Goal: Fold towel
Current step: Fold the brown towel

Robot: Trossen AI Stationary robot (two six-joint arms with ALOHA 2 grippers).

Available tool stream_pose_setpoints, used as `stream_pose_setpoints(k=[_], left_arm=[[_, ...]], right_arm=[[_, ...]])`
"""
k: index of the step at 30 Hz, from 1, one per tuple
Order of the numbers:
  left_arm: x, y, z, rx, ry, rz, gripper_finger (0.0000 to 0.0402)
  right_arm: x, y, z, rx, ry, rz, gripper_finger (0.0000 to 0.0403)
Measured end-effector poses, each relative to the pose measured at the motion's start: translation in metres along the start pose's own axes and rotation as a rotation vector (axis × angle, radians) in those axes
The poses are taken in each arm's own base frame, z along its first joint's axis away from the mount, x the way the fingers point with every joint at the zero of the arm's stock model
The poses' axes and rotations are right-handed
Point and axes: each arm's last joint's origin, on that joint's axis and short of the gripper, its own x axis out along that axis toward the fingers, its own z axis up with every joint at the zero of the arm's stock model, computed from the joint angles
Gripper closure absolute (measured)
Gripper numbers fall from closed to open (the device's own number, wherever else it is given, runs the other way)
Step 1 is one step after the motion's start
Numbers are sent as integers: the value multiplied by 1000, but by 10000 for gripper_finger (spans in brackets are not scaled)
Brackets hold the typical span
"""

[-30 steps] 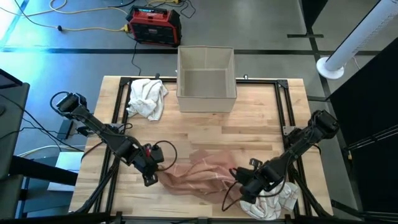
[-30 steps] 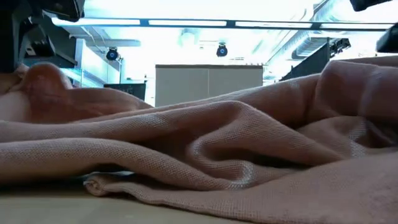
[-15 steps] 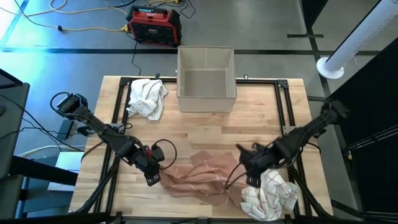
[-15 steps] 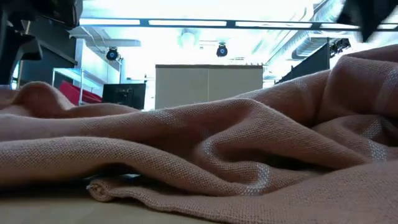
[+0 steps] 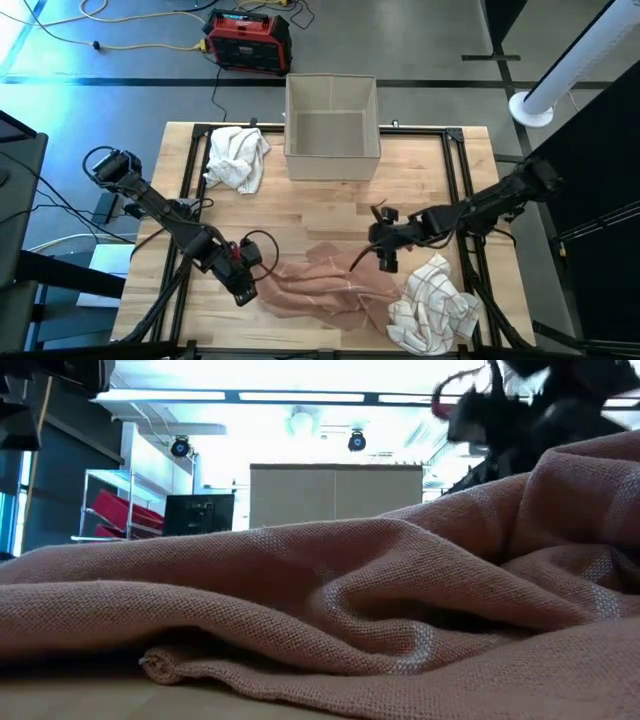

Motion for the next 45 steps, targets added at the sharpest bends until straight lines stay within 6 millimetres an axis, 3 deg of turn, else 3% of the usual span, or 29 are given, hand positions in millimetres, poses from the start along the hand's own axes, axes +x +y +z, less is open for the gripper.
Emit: stream_pose_setpoints(k=[6, 15, 17, 20, 22, 23, 25, 29, 36, 41, 45], left_arm=[[0, 0, -4, 6, 5, 10, 213], [0, 0, -4, -13, 12, 9, 213], [0, 0, -5, -10, 17, 8, 213], [0, 0, -6, -7, 23, 16, 213], [0, 2, -6, -6, 29, 35, 213], [0, 3, -7, -3, 31, 44, 213], [-1, 6, -7, 9, 40, 73, 213], [-1, 13, -9, 48, 56, 143, 213], [-3, 20, -8, 234, -35, 260, 213], [-4, 20, -3, 411, -154, 324, 213], [6, 34, -2, 389, -129, 366, 213]], right_arm=[[19, -3, -22, -52, -41, 16, 215], [57, 0, -26, -34, 3, -3, 220], [60, 1, -27, 3, 34, -28, 242], [59, 2, -24, 21, 45, -51, 319], [55, 3, -19, 32, 62, -58, 377], [52, 3, -15, 36, 75, -63, 388], [41, 3, -8, 24, 106, -83, 390], [2, 6, 29, -21, 44, -142, 393], [-50, 2, 59, -90, 9, -264, 393], [-60, 6, 65, -107, 12, -267, 393], [-61, 11, 63, -112, 15, -261, 393]])
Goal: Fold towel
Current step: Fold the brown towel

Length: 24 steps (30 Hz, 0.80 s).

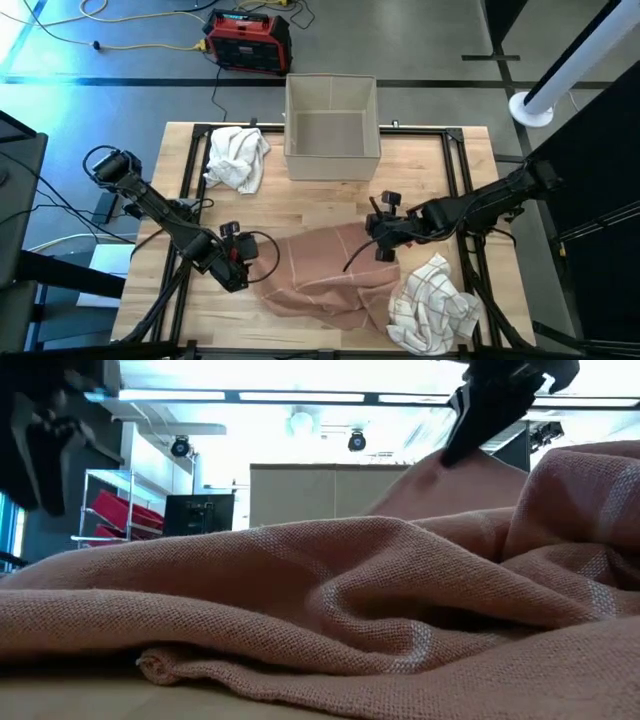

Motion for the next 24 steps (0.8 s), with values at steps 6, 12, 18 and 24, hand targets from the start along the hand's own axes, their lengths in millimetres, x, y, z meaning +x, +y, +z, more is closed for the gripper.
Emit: stream_pose_setpoints(k=[6, 12, 18, 24], left_arm=[[36, 13, -18, -91, 43, -16, 213], [43, 20, -21, -177, -55, 79, 213], [50, 23, -25, -117, -68, 96, 213], [65, 32, -37, -172, 22, 51, 218]], right_arm=[[-3, 5, -3, 11, 3, -7, 393], [-4, 8, -4, 25, 5, -2, 393], [-5, 8, -5, 23, 8, -1, 393], [-5, 8, -4, 24, 7, -2, 393]])
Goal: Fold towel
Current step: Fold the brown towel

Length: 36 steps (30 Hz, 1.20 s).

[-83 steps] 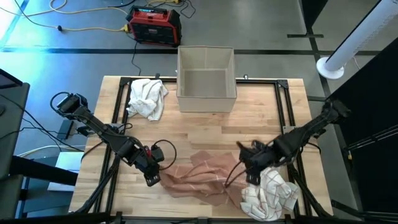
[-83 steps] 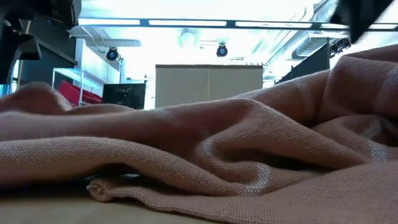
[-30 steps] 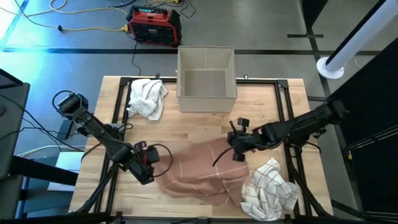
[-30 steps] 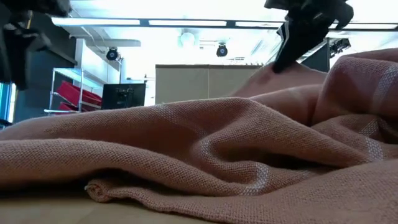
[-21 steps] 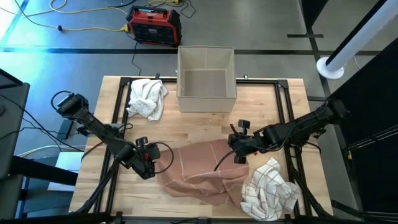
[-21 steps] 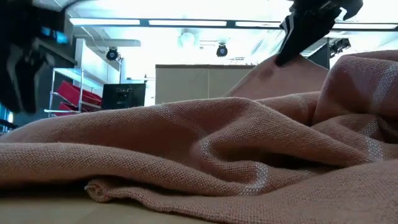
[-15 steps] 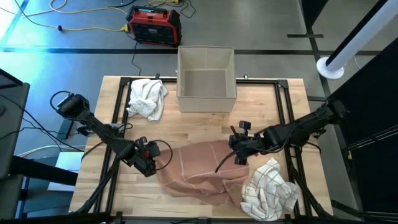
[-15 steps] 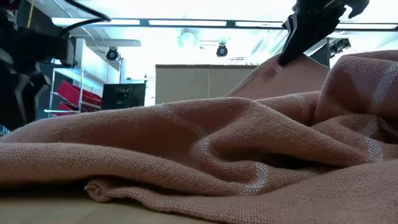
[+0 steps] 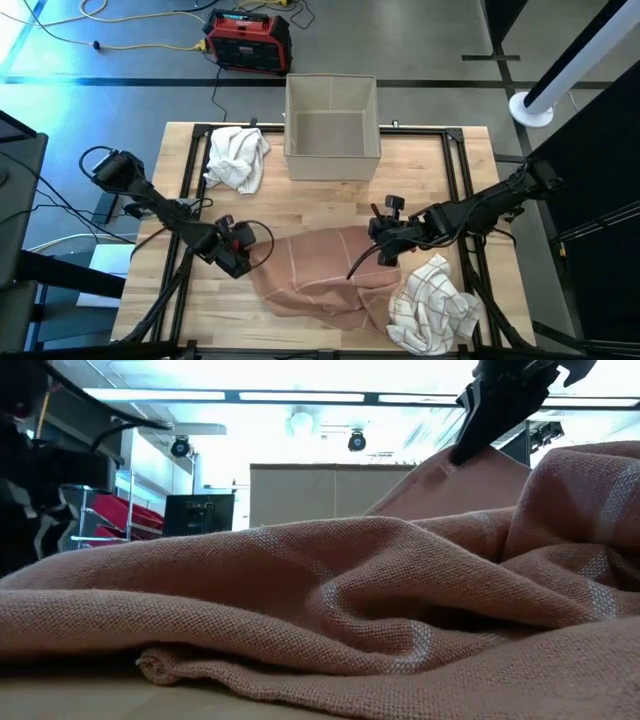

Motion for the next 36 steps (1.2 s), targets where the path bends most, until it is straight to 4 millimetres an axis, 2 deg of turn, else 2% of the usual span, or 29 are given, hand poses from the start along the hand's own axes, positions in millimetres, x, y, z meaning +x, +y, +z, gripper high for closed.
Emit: stream_pose_setpoints(k=[3, 8, 11, 13, 16, 19, 22, 27, 32, 36], left_arm=[[5, 1, -1, -28, 19, -57, 252], [6, -1, 5, -74, 26, -108, 377], [-2, -3, 12, -89, 49, -129, 387], [-16, -5, 20, -92, 59, -128, 387], [-45, -7, 36, -83, 35, -81, 387], [-88, -5, 54, -59, -37, -18, 387], [-133, 6, 71, -9, -108, 80, 387], [-213, 29, 97, -14, -328, 199, 387], [-280, 52, 115, -47, -595, 152, 387], [-321, 71, 121, -37, -730, 147, 387]], right_arm=[[0, 0, 0, 1, -3, -7, 393], [0, -1, 0, 45, -13, -31, 393], [-3, -1, 3, 86, -31, -27, 393], [-10, 0, 10, 107, -60, -21, 393], [-31, 1, 27, 121, -155, -43, 393], [-59, -3, 49, 123, -253, -62, 393], [-91, -14, 72, 131, -355, -106, 393], [-147, -39, 100, 137, -520, -213, 393], [-199, -67, 117, 180, -651, -266, 393], [-229, -85, 120, 207, -716, -283, 393]])
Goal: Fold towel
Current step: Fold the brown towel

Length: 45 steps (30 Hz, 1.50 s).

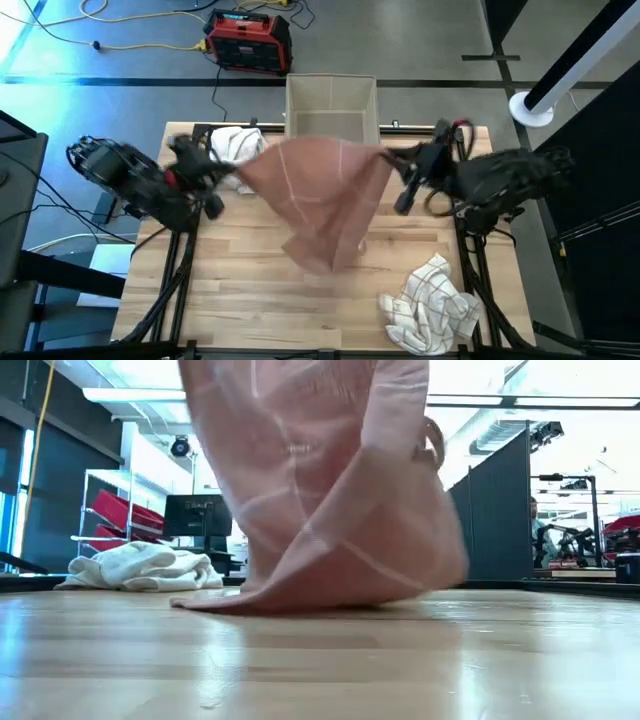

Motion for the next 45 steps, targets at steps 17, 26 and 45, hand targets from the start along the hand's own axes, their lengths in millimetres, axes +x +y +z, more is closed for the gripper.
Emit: stream_pose_setpoints(k=[17, 26, 45], left_arm=[[-64, 73, 67, -45, -329, -124, 387], [-77, 45, 85, -134, -392, -609, 387], [-140, 9, 100, -187, -615, -673, 387]], right_arm=[[-20, -42, 31, 215, -72, 135, 393], [-33, -12, 41, 424, -93, 653, 393], [-105, 35, 71, 366, -501, 953, 393]])
